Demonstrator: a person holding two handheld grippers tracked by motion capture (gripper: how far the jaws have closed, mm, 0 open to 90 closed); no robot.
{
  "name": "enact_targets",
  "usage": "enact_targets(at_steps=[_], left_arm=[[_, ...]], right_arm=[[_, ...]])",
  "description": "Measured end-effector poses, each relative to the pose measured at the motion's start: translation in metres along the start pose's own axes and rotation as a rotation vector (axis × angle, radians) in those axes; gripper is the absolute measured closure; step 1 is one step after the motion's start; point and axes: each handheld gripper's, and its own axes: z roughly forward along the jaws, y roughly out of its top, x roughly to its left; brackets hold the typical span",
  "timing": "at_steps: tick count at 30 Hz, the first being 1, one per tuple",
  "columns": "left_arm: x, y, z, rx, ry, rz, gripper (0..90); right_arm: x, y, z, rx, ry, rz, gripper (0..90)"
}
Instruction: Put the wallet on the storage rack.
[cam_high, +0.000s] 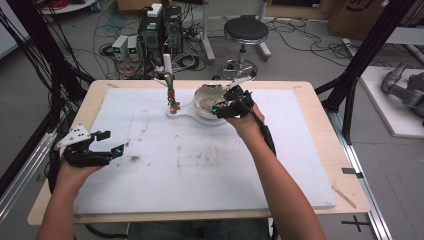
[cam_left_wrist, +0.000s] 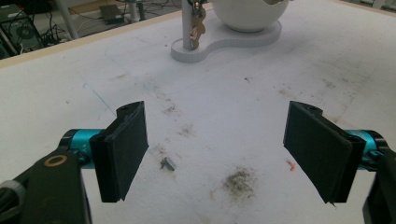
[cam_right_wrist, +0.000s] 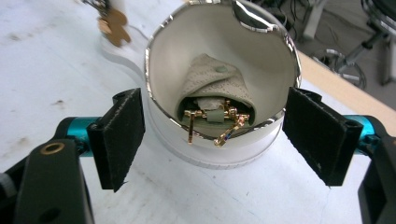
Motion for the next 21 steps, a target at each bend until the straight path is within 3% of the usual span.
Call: enact_targets(at_steps=[2, 15, 21], left_arm=[[0.000, 0.000, 0.001, -0.001, -0.004, 0.004, 21.8], [-0.005, 0.004, 0.012, -0.002, -0.022, 0.019, 21.8], [-0.008, 0.004, 0.017, -0.016, -0.019, 0.021, 21.8]], right_arm=[[0.000, -0.005, -0.009, -0.045, 0.014, 0.004, 21.6], [-0.002, -0.040, -0.061, -0.174, 0.070, 0.028, 20.5], [-0.007, -0.063, -0.072, -0.196, 0.076, 0.046, 20.4]])
